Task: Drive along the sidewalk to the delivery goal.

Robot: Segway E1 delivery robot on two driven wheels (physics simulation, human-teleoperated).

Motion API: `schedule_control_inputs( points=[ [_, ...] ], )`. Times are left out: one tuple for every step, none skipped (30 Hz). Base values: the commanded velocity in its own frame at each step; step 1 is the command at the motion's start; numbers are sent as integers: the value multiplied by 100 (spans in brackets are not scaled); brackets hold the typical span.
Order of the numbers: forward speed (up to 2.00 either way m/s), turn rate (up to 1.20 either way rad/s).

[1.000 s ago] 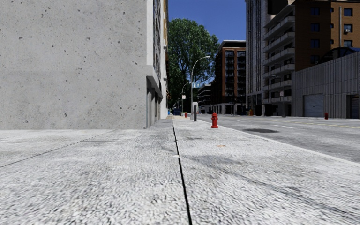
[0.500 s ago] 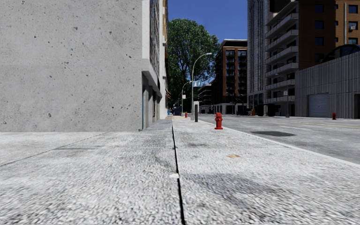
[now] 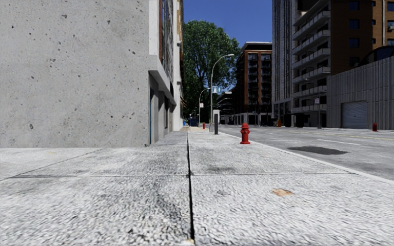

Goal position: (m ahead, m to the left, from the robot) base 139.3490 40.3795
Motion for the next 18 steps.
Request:
schedule_control_inputs(
  points=[
    [200, 0],
    [200, 0],
    [200, 0],
    [200, 0],
    [200, 0],
    [200, 0],
    [200, 0],
    [200, 0],
    [200, 0],
    [200, 0],
    [200, 0],
    [200, 0],
    [200, 0],
    [200, 0],
    [200, 0],
    [200, 0],
    [200, 0],
    [200, 0]
  ],
)
